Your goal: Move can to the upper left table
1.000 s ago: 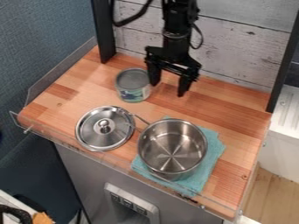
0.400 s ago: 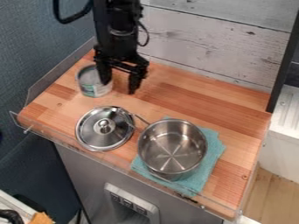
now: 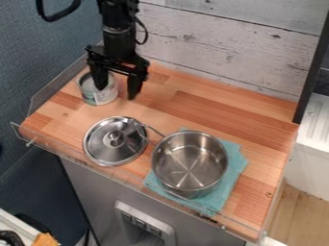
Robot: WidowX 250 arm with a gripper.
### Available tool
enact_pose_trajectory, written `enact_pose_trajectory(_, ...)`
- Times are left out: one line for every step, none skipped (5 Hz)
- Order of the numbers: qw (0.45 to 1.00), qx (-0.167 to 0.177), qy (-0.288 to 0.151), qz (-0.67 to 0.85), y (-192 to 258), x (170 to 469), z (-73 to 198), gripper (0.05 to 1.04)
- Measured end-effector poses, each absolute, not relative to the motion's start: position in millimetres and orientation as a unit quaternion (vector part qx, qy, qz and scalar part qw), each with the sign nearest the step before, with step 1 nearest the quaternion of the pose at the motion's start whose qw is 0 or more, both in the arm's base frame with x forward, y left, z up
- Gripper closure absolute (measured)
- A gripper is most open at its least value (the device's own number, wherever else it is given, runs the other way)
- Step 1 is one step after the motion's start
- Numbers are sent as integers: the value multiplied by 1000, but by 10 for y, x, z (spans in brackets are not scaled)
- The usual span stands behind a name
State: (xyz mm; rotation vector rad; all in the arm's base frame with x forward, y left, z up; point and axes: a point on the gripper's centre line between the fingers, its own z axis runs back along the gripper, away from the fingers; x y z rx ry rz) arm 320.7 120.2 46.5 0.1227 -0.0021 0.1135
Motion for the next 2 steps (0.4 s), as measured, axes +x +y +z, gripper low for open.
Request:
enact_pose_trajectory(997,57,-44,-7,928,3266,852,83)
enact_pose_trajectory(997,54,-42,-37,843,3242,919,83)
